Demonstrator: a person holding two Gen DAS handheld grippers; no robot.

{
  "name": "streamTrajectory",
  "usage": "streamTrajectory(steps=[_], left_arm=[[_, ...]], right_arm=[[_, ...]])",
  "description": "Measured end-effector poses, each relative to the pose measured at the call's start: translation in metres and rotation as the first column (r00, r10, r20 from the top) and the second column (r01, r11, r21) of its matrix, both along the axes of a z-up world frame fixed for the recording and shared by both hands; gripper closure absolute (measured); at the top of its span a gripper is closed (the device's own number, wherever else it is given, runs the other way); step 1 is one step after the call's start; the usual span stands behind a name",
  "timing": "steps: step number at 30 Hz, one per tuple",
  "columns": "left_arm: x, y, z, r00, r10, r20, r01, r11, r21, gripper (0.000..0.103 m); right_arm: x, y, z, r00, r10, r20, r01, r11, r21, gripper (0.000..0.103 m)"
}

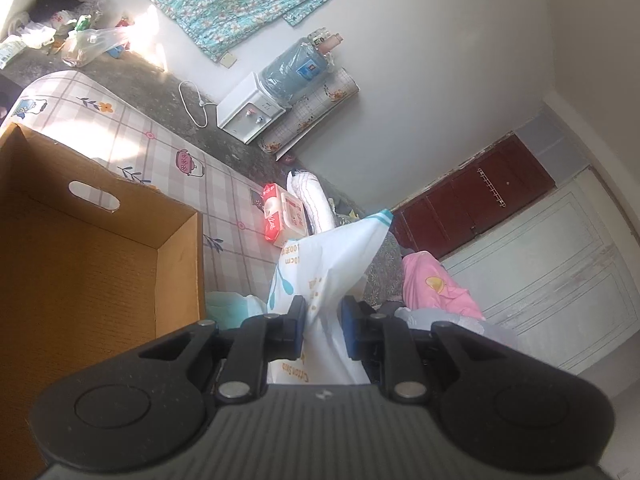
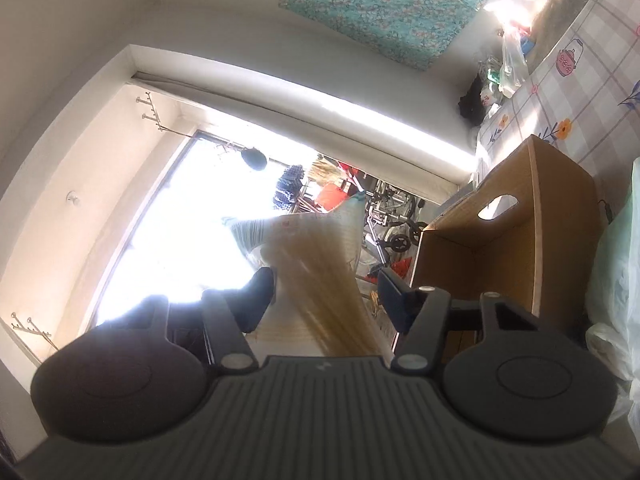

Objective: Organize soft objects
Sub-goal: 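Carry the cotton-swab bag with the left gripper into the cardboard box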

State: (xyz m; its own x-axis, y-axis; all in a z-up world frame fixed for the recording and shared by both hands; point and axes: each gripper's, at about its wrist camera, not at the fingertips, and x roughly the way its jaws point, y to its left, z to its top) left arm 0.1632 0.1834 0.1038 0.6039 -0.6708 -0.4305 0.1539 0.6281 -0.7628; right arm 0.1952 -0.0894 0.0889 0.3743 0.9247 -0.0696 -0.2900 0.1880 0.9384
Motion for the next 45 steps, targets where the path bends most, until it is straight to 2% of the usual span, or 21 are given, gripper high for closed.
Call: streamTrajectory(steps=[4, 7, 9, 11, 13, 15, 18, 22, 23, 26, 27, 29, 33, 35, 39, 41, 43, 45], left_arm=[[0.023, 0.025, -0.029, 0.997, 0.033, -0.075, -0.033, 0.999, -0.003, 0.083], [0.042, 0.036, -0.048, 0.991, 0.063, -0.118, -0.06, 0.998, 0.032, 0.083], [0.056, 0.039, -0.059, 0.984, 0.098, -0.146, -0.086, 0.992, 0.089, 0.083], [0.074, 0.038, -0.068, 0.976, 0.134, -0.17, -0.1, 0.976, 0.194, 0.083], [0.091, 0.031, -0.077, 0.967, 0.157, -0.199, -0.091, 0.948, 0.306, 0.083], [0.11, 0.019, -0.09, 0.963, 0.158, -0.216, -0.055, 0.907, 0.418, 0.083], [0.134, -0.002, -0.111, 0.959, 0.145, -0.244, -0.004, 0.866, 0.5, 0.083], [0.159, -0.038, -0.138, 0.965, 0.131, -0.225, 0.039, 0.781, 0.623, 0.083], [0.163, -0.045, -0.144, 0.964, 0.123, -0.234, 0.055, 0.774, 0.631, 0.081], [0.168, -0.054, -0.154, 0.959, 0.089, -0.27, 0.087, 0.812, 0.578, 0.07], [0.167, -0.055, -0.154, 0.956, 0.085, -0.28, 0.091, 0.823, 0.56, 0.061], [0.163, -0.053, -0.15, 0.958, 0.084, -0.273, 0.077, 0.845, 0.53, 0.053], [0.149, -0.042, -0.135, 0.965, 0.105, -0.239, 0.032, 0.861, 0.508, 0.052], [0.142, -0.035, -0.128, 0.966, 0.12, -0.23, 0.018, 0.853, 0.521, 0.052], [0.143, -0.032, -0.14, 0.949, 0.158, -0.273, 0.04, 0.799, 0.599, 0.057], [0.148, -0.029, -0.153, 0.936, 0.171, -0.306, 0.052, 0.796, 0.603, 0.062], [0.152, -0.027, -0.165, 0.927, 0.181, -0.329, 0.057, 0.798, 0.6, 0.063], [0.157, -0.028, -0.171, 0.929, 0.189, -0.319, 0.052, 0.785, 0.617, 0.063]], right_arm=[[0.024, 0.036, 0.0, 1.0, 0.003, -0.019, -0.005, 0.993, -0.117, 0.053], [0.033, 0.047, 0.004, 0.999, -0.044, 0.032, 0.051, 0.969, -0.243, 0.053], [0.037, 0.041, 0.002, 0.996, -0.075, 0.057, 0.088, 0.951, -0.296, 0.051], [0.04, 0.028, -0.006, 0.994, -0.094, 0.052, 0.105, 0.947, -0.303, 0.051], [0.035, 0.014, -0.011, 0.993, -0.111, 0.052, 0.121, 0.939, -0.321, 0.051], [0.037, 0.008, -0.017, 0.991, -0.124, 0.056, 0.136, 0.929, -0.343, 0.051], [0.039, 0.001, -0.028, 0.989, -0.139, 0.056, 0.15, 0.919, -0.364, 0.051], [0.039, -0.014, -0.041, 0.985, -0.166, 0.052, 0.173, 0.909, -0.38, 0.051], [0.038, -0.017, -0.042, 0.984, -0.172, 0.051, 0.178, 0.908, -0.38, 0.051], [0.04, -0.028, -0.047, 0.981, -0.189, 0.051, 0.194, 0.904, -0.382, 0.049], [0.04, -0.032, -0.048, 0.98, -0.194, 0.053, 0.199, 0.902, -0.383, 0.049], [0.041, -0.035, -0.049, 0.978, -0.201, 0.056, 0.207, 0.9, -0.383, 0.048], [0.042, -0.04, -0.053, 0.978, -0.2, 0.05, 0.205, 0.908, -0.366, 0.048], [0.041, -0.041, -0.056, 0.979, -0.197, 0.048, 0.2, 0.911, -0.36, 0.048], [0.039, -0.041, -0.061, 0.981, -0.19, 0.038, 0.191, 0.915, -0.355, 0.048], [0.038, -0.041, -0.064, 0.981, -0.189, 0.029, 0.187, 0.917, -0.352, 0.048], [0.037, -0.042, -0.066, 0.981, -0.191, 0.026, 0.188, 0.916, -0.354, 0.048], [0.036, -0.044, -0.065, 0.98, -0.197, 0.025, 0.192, 0.913, -0.359, 0.048]])
